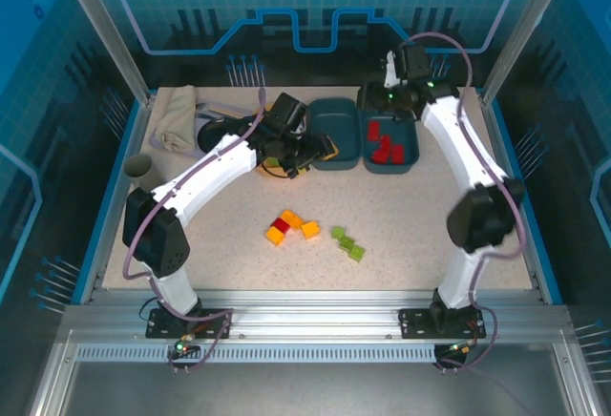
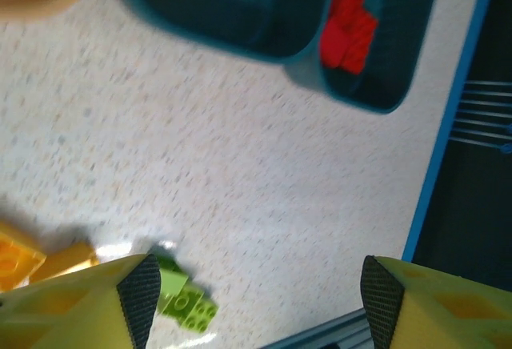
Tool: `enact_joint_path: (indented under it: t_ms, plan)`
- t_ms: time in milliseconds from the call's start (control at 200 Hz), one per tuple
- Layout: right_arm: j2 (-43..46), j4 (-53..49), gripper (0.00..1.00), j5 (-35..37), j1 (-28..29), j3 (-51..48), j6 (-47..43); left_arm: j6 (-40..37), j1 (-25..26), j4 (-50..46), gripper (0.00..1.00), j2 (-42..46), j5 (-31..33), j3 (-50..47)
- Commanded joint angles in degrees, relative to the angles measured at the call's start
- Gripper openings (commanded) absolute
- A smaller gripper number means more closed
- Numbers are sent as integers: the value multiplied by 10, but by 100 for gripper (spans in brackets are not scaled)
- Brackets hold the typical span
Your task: Sort the legos into containers by color
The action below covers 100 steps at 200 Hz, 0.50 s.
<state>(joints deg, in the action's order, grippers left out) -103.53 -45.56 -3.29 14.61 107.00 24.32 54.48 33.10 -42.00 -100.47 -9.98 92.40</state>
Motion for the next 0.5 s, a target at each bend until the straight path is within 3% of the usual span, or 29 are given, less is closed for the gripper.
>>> enact_joint_path:
  t_ms: [0,175,285,495]
  plan:
    - [112,62,64,14,24,-150,32,58,17,-27,70,20,-14,-49]
    - [289,33,68,15,79,-344,49,115,50,-40,69,3,-33,-96]
    - [391,27,72,-38,103,-457,73,161,79,-14,71,-20,-57,-122]
    - [508,-4,77,-98,142,-570,76,245,119,15,74,-70,-52,-105]
